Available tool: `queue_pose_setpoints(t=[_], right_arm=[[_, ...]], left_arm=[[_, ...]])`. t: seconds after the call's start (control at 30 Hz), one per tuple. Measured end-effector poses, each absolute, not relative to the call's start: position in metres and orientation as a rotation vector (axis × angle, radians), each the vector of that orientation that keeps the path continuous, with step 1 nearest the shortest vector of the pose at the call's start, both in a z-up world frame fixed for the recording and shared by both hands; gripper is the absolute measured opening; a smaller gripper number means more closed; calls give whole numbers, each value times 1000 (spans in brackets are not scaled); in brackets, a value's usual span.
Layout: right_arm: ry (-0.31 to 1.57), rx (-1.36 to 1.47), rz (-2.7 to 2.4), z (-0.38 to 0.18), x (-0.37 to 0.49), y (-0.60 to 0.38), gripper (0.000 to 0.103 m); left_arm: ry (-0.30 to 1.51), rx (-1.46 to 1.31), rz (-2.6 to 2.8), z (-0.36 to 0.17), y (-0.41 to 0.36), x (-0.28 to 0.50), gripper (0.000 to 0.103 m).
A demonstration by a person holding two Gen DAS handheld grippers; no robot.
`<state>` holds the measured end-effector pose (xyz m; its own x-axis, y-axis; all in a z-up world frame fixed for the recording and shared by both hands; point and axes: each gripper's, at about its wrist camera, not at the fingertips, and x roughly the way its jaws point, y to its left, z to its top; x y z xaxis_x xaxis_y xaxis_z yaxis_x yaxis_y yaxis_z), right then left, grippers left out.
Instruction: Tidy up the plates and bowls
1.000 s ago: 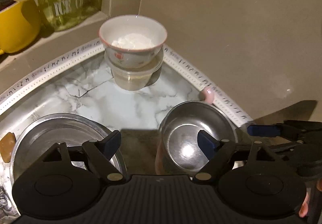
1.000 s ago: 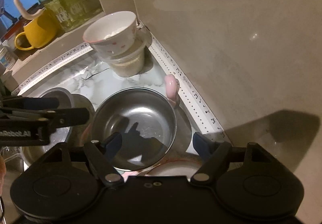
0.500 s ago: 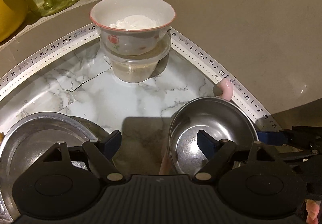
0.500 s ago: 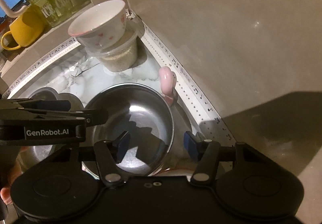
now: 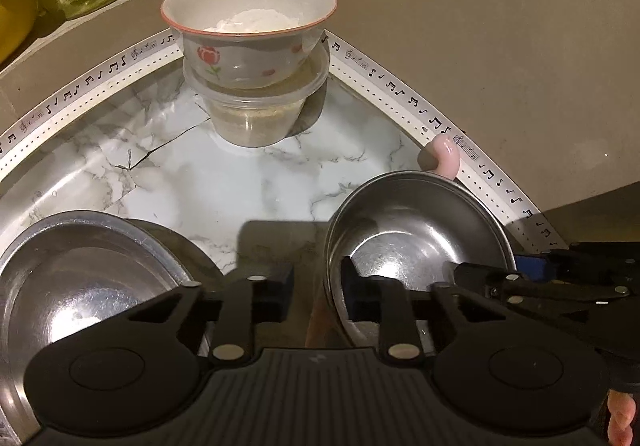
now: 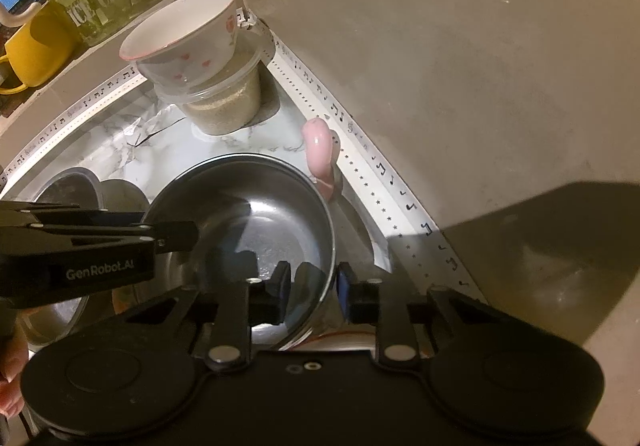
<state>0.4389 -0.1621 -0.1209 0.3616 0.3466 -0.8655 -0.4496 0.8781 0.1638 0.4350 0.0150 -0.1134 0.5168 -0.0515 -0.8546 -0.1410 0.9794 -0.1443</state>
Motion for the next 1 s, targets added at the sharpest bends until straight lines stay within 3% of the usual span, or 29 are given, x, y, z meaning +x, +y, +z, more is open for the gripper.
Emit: queue_pose_setpoints(t=[0.13,1.0], right_arm=[[1072,-122,488,-122,440,-162,12],[993,-183,549,-70,417,-135,7]], left_arm=[[1024,-181,50,-113,11,433,9],[965,-149,146,-52,27,388,7]])
